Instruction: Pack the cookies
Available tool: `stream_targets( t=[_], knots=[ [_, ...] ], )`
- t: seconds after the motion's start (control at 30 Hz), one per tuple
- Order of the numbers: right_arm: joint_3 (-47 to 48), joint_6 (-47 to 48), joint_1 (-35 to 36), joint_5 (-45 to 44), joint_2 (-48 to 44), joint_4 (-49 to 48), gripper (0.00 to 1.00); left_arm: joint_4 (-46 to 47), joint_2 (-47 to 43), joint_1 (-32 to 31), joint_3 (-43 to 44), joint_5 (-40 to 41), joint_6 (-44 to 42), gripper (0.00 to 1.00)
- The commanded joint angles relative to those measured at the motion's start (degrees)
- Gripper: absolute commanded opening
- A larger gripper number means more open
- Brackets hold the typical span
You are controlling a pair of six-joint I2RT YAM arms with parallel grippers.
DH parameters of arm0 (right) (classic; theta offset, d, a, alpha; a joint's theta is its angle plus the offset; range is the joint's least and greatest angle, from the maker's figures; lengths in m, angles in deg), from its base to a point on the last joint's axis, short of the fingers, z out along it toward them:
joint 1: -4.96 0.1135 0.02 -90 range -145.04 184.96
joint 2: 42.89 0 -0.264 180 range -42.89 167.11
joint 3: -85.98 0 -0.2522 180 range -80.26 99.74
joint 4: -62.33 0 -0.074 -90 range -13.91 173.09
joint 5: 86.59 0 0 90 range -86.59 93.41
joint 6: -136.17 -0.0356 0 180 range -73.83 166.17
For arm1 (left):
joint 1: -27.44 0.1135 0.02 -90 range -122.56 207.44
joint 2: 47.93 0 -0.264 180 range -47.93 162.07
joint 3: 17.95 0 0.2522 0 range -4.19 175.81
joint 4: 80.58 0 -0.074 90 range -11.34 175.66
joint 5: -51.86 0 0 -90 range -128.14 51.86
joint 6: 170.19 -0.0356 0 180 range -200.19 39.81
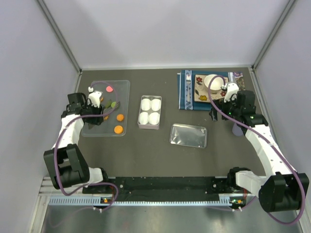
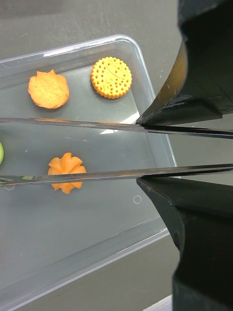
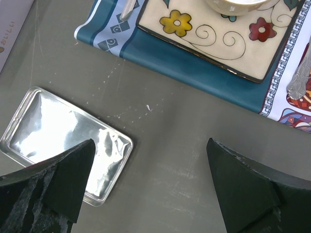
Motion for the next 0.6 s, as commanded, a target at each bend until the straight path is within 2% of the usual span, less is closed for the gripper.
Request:
stream_targets(
  t=[0.0, 0.57],
  knots=[
    [3.32, 0.51, 0.76, -0.49, -0.37, -1.07, 0.99, 2.81, 0.77, 0.20, -0.39, -1.04, -0.24, 0.49],
    [3.32, 0.51, 0.76, -0.49, -0.37, -1.07, 0.99, 3.08, 1.65, 0.20, -1.18, 0.10, -1.47, 0.47]
  ],
)
